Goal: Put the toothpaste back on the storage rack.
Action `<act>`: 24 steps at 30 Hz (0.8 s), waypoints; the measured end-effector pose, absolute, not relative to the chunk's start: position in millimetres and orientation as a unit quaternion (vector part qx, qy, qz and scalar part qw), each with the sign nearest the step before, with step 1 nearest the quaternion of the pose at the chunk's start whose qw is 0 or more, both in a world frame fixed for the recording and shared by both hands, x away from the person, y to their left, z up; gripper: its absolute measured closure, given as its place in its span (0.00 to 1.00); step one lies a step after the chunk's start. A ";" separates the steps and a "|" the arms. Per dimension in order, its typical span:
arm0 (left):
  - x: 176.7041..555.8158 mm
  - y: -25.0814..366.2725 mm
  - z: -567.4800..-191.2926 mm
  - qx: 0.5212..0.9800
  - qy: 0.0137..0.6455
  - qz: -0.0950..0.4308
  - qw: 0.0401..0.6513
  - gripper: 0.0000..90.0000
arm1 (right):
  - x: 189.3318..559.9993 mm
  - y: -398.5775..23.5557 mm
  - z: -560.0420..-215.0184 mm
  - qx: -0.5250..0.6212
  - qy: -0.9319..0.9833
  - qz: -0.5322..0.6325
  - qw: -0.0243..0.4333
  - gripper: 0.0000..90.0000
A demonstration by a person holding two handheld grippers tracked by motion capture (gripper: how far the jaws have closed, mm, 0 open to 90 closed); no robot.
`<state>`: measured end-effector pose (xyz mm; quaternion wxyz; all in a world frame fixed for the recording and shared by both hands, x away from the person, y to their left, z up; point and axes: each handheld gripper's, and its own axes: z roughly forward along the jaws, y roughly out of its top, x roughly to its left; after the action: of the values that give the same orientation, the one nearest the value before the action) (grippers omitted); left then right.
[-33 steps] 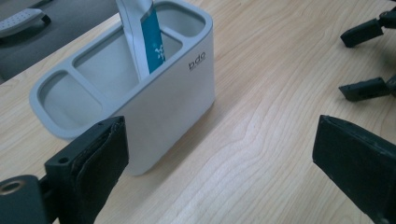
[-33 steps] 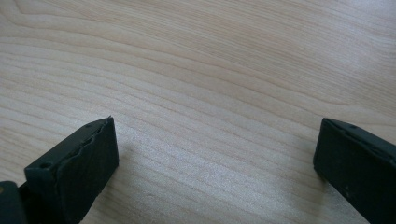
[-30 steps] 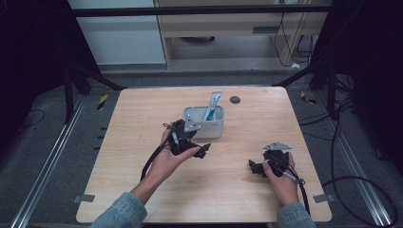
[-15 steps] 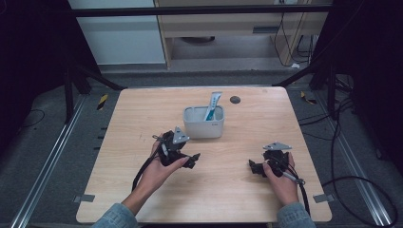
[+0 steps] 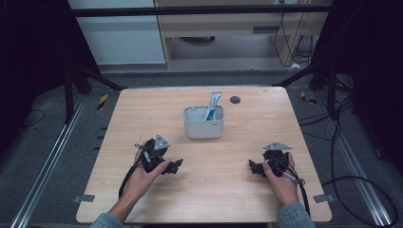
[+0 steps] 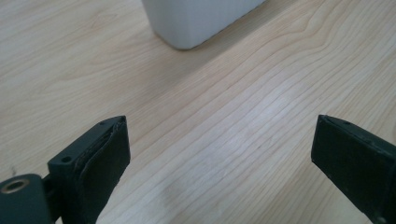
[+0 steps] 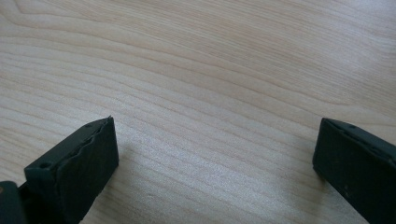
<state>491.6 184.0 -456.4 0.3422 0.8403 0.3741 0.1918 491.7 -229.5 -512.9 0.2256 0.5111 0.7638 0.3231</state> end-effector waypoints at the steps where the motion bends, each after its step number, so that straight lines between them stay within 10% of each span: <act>1: 491.5 187.3 -458.2 0.840 0.377 0.192 0.341 0.04 | 491.7 -229.5 -512.9 0.511 0.764 0.323 0.225 0.01; 24: 502.2 255.5 -482.6 0.813 0.445 0.212 0.311 0.05 | 491.2 -228.8 -512.7 0.516 0.761 0.323 0.224 0.01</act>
<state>502.2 255.5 -482.6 0.3109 0.8125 0.4453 0.2117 491.2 -228.8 -512.7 0.2240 0.5155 0.7612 0.3235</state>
